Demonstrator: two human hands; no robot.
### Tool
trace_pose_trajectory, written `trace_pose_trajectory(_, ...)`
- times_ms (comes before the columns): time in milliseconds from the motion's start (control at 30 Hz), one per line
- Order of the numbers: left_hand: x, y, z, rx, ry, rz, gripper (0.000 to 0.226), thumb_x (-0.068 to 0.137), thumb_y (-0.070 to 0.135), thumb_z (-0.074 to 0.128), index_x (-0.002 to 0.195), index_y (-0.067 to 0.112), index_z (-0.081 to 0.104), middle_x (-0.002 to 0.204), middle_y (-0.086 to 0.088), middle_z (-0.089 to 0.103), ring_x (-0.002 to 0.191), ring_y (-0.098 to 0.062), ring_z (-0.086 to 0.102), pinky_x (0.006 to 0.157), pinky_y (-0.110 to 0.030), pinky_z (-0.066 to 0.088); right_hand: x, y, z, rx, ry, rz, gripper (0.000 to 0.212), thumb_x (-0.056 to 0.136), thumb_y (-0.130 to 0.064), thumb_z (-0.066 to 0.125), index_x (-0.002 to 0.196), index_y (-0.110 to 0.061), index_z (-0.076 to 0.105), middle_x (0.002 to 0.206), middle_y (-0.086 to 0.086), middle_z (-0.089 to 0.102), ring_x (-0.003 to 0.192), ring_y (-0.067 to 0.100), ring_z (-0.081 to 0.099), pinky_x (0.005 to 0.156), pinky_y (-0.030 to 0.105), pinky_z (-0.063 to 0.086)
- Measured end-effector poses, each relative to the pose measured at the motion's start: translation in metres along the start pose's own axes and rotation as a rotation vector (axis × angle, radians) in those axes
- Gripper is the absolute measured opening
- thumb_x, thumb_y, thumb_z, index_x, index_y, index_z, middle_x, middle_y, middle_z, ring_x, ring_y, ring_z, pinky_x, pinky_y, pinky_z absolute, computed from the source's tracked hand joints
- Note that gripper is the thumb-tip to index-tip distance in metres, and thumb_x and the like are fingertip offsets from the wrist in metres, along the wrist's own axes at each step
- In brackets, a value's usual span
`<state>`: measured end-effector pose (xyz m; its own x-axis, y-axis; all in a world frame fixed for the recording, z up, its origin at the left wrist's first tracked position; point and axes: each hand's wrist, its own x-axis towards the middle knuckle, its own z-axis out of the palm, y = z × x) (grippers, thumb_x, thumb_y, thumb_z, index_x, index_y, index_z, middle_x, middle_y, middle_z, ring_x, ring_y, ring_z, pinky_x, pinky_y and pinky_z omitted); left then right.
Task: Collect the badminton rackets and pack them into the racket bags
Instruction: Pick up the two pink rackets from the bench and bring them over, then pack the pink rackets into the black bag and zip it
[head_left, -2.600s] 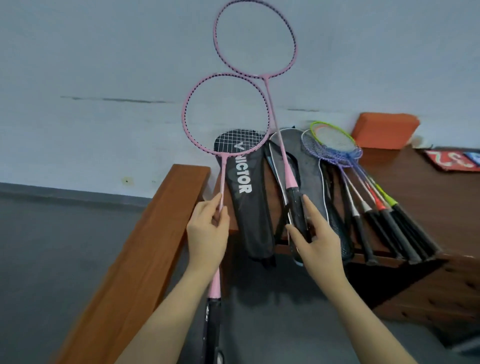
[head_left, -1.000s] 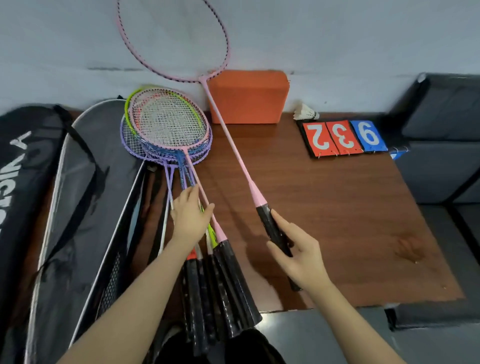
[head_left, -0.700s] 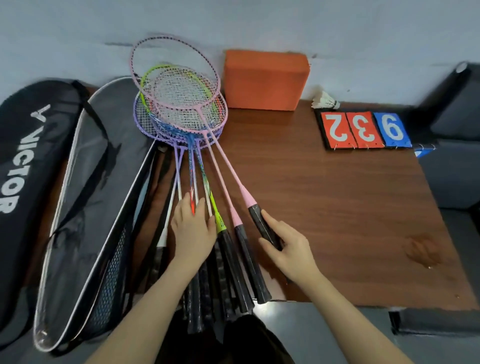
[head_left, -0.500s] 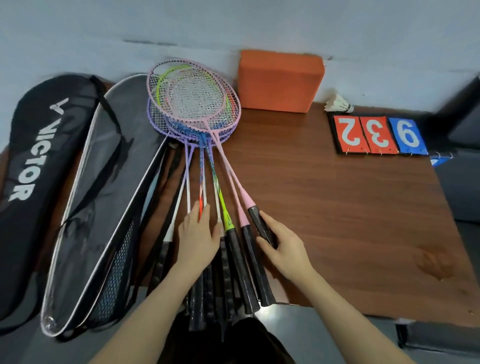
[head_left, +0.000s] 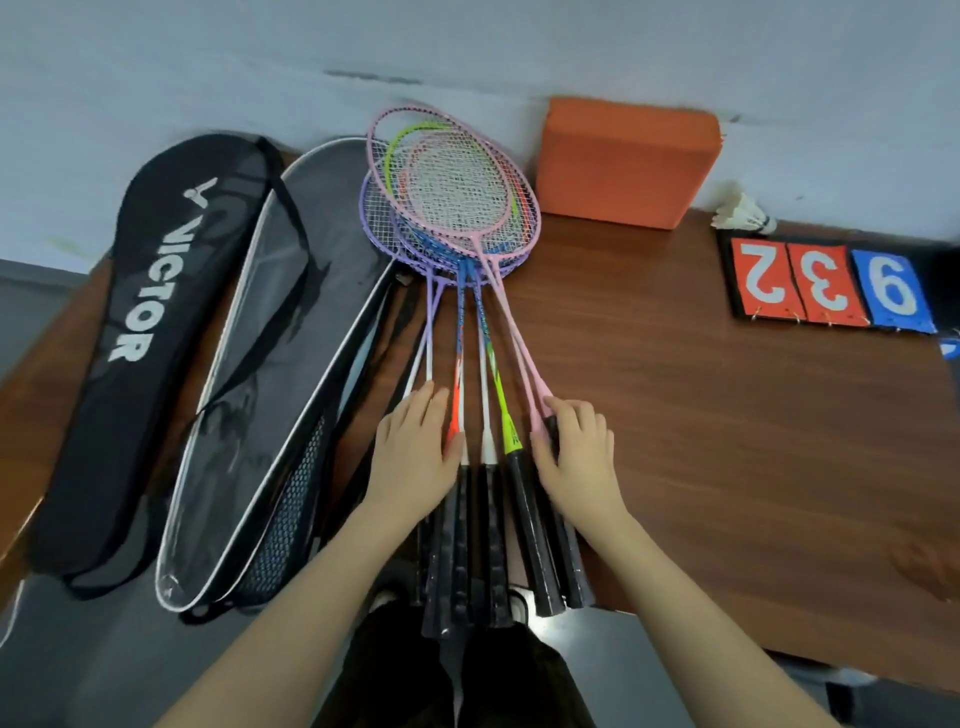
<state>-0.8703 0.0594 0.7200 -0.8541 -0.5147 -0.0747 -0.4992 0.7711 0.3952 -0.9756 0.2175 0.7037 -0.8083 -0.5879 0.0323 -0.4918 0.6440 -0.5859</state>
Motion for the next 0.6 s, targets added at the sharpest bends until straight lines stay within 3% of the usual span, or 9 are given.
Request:
trace_pose_trajectory(167, -0.002, -0.045, -0.040, 0.007, 0.098, -0.081, 0.048, 0.093, 0.029, 0.049, 0.137, 0.013, 0.040, 0.145, -0.008, 0.036, 0.134, -0.025, 0.029, 0.109, -0.039, 0.020, 0.027, -0.060, 0.025, 0.147, -0.021, -0.116, 0.036, 0.087, -0.019, 0.051, 0.122, -0.011, 0.053, 0.114, 0.008, 0.055, 0.108, 0.028, 0.050, 0.091, 0.043, 0.040)
trace_pose_trajectory(233, -0.004, -0.075, -0.057, -0.002, 0.126, -0.122, 0.045, 0.093, 0.028, 0.050, 0.135, 0.011, 0.043, 0.143, -0.009, 0.039, 0.132, -0.027, 0.031, 0.108, -0.040, 0.021, 0.039, -0.086, 0.040, 0.169, -0.039, -0.148, 0.035, 0.087, -0.019, 0.050, 0.121, -0.011, 0.054, 0.111, 0.007, 0.056, 0.104, 0.029, 0.053, 0.088, 0.048, 0.044)
trace_pose_trajectory(433, -0.001, -0.192, -0.107, -0.022, 0.222, -0.214, 0.041, 0.086, 0.031, 0.050, 0.119, 0.008, 0.058, 0.124, -0.012, 0.055, 0.115, -0.034, 0.048, 0.094, -0.046, 0.035, 0.072, -0.180, 0.104, 0.153, -0.092, -0.237, 0.033, 0.086, -0.021, 0.051, 0.117, -0.011, 0.057, 0.098, 0.005, 0.058, 0.086, 0.028, 0.060, 0.077, 0.040, 0.046)
trace_pose_trajectory(600, 0.006, -0.297, -0.136, -0.001, 0.166, -0.322, 0.040, 0.090, 0.031, 0.054, 0.126, 0.013, 0.053, 0.130, -0.009, 0.049, 0.121, -0.032, 0.042, 0.098, -0.045, 0.030, 0.089, -0.262, 0.171, 0.103, -0.137, -0.267, 0.030, 0.090, -0.015, 0.054, 0.120, -0.014, 0.057, 0.100, 0.002, 0.062, 0.092, 0.023, 0.060, 0.083, 0.037, 0.041)
